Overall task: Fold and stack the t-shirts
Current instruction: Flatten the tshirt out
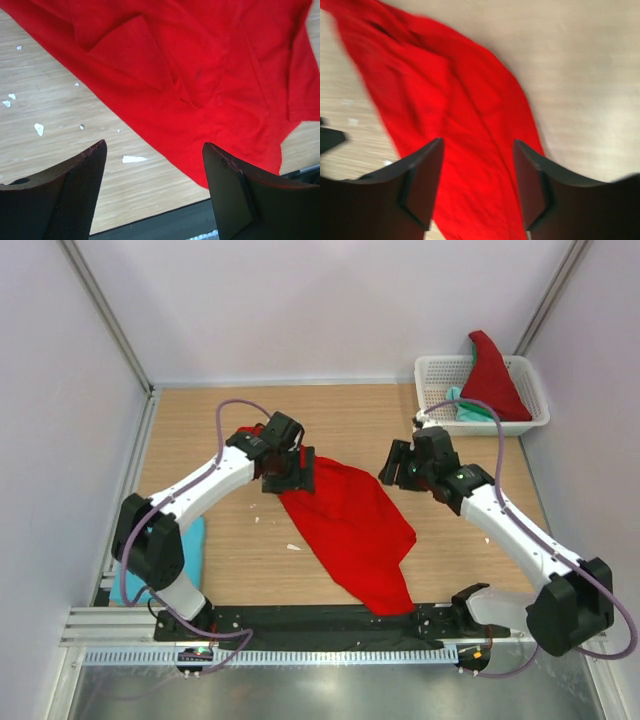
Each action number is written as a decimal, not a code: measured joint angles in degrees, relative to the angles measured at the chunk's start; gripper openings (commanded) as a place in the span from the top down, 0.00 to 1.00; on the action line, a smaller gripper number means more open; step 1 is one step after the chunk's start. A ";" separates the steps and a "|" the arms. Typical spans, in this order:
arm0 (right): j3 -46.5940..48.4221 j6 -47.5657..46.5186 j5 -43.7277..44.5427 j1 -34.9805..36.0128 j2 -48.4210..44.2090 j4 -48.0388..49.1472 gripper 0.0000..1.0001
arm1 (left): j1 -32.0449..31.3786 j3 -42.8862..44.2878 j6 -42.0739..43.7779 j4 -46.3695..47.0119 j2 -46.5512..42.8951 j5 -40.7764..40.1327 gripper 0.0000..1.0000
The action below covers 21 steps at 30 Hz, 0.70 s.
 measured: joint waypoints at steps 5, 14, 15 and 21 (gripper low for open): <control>-4.44 1.25 3.45 -0.87 2.47 -6.62 0.23 | 1.60 2.49 -0.17 0.92 7.78 -0.28 0.21; -5.66 2.86 4.94 -1.84 3.74 -7.02 0.28 | 6.03 5.77 0.00 3.26 17.27 2.01 0.20; -5.84 2.91 4.79 -1.88 4.28 -7.04 0.28 | 6.32 6.80 0.02 3.26 18.78 2.23 0.21; -6.80 2.95 4.04 -1.92 6.60 -7.04 0.29 | 6.82 10.32 0.17 3.15 23.91 3.17 0.40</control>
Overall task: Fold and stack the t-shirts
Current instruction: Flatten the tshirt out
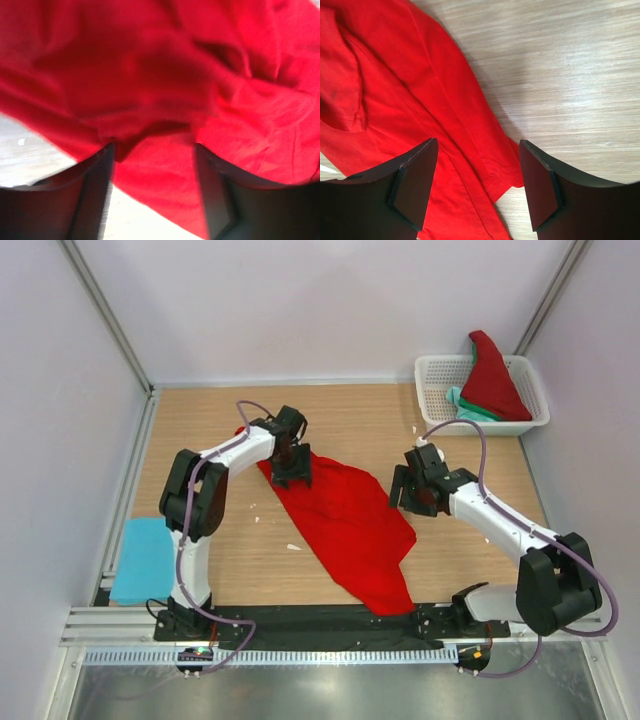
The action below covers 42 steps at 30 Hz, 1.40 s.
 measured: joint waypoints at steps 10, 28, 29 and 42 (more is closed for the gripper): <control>-2.19 0.17 -1.20 0.00 3.21 0.20 0.37 | 0.11 2.03 0.83 -0.17 1.66 1.33 1.00; 1.44 -0.98 3.17 -0.17 13.27 2.80 0.99 | 2.03 -4.13 4.00 -4.33 -32.04 -8.07 1.00; 4.42 -1.92 4.61 -0.35 14.91 2.16 0.99 | 2.23 -5.79 3.74 -4.61 -35.80 -8.83 1.00; 65.85 -16.74 11.45 -3.82 50.21 -0.96 0.30 | 3.06 -29.03 -4.42 -12.39 -54.07 -5.33 0.32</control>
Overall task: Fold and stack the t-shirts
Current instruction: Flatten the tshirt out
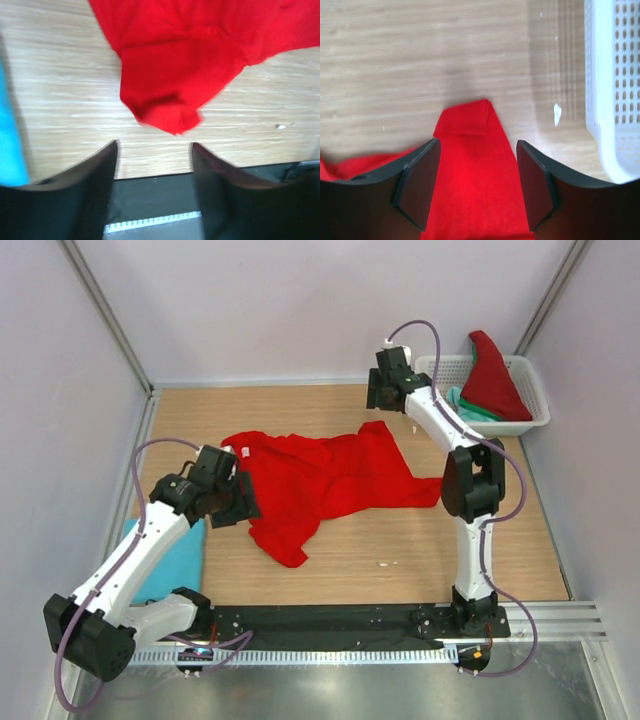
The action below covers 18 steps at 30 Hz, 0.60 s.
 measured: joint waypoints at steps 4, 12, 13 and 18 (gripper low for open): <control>-14.97 1.62 -3.19 -0.07 -10.21 1.64 0.24 | 0.04 0.17 -1.44 -2.62 -1.90 -1.38 0.28; -58.99 8.92 -5.84 -5.79 -44.74 3.23 0.30 | 0.22 6.01 1.86 -0.33 4.46 1.70 0.35; -61.88 10.03 -5.77 -7.28 -47.19 4.44 0.30 | 0.22 6.78 2.56 0.79 6.88 2.78 0.34; -74.40 17.53 -6.29 -16.28 -55.32 10.60 0.28 | 0.24 10.86 6.36 9.68 26.23 6.43 0.36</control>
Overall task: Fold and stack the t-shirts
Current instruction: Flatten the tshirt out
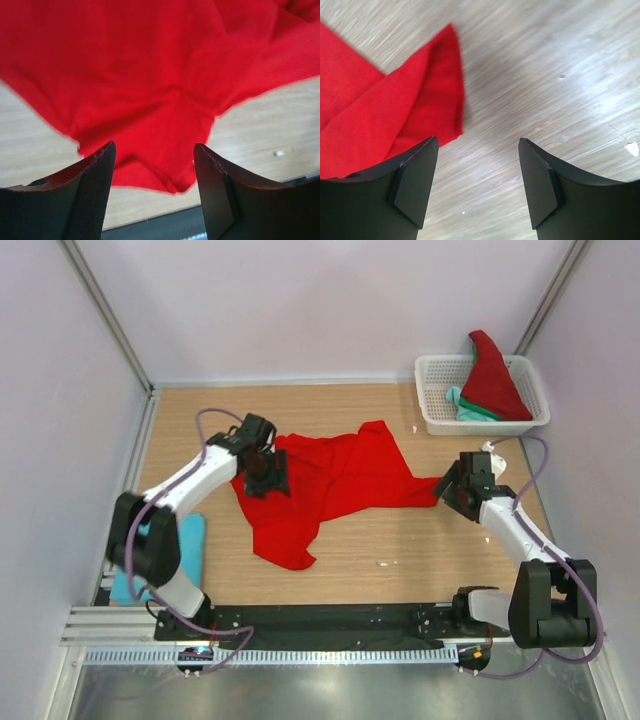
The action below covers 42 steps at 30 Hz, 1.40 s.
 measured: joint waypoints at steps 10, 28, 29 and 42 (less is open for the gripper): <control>-1.11 4.96 -3.28 -6.84 7.23 9.33 0.37 | 0.46 9.68 2.54 4.07 16.83 -0.09 0.35; 5.88 25.00 -2.51 -7.28 18.18 12.57 0.52 | 1.60 -5.14 -4.90 -3.02 -8.72 0.44 0.43; 6.32 26.38 -2.45 -7.28 19.37 12.61 0.52 | 1.64 -5.16 -5.35 -3.37 -9.25 0.42 0.40; 7.32 30.29 -0.72 -7.21 23.04 12.48 0.99 | 2.51 -11.74 -9.27 -5.97 -12.31 3.19 0.60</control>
